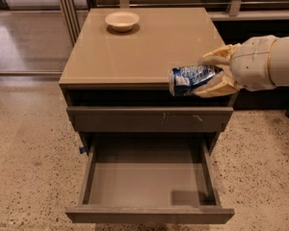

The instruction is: Pick pepsi can from middle drawer and place on counter

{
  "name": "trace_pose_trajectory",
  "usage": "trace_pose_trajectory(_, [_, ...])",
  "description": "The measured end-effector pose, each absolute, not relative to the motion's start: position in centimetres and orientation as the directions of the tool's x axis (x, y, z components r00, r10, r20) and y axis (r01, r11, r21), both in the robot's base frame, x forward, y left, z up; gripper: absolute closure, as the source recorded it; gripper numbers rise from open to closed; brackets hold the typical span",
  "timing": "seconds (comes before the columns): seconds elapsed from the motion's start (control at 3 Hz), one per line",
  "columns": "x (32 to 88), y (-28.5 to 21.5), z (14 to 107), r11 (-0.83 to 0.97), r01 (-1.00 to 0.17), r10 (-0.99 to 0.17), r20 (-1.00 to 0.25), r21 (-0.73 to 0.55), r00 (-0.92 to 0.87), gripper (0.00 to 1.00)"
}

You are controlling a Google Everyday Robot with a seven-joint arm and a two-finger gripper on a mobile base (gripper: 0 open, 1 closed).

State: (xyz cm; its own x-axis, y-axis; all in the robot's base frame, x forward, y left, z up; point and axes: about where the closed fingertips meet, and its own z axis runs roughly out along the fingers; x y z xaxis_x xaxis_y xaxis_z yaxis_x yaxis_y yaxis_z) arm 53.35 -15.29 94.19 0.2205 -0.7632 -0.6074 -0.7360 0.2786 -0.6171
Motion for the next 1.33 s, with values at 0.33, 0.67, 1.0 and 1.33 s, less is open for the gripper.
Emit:
trace_pose_trajectory(0.33, [56.7,-15.8,95.9,0.295,-0.7,-0.784,-0.583,-0.651,0.212,1.0])
trace_pose_trajectory(0.67, [60.6,-16.1,96.8,0.317,-0.676,-0.797,-0.574,-0.665,0.191,1.0])
trace_pose_trajectory(1.0, [64.6,-15.9,96.3,0.319,-0.678,-0.805,-0.567,-0.662,0.174,1.0])
trace_pose_trajectory(1.33, [67.8,-15.6,95.2,0.315,-0.687,-0.805,-0.568,-0.655,0.172,1.0])
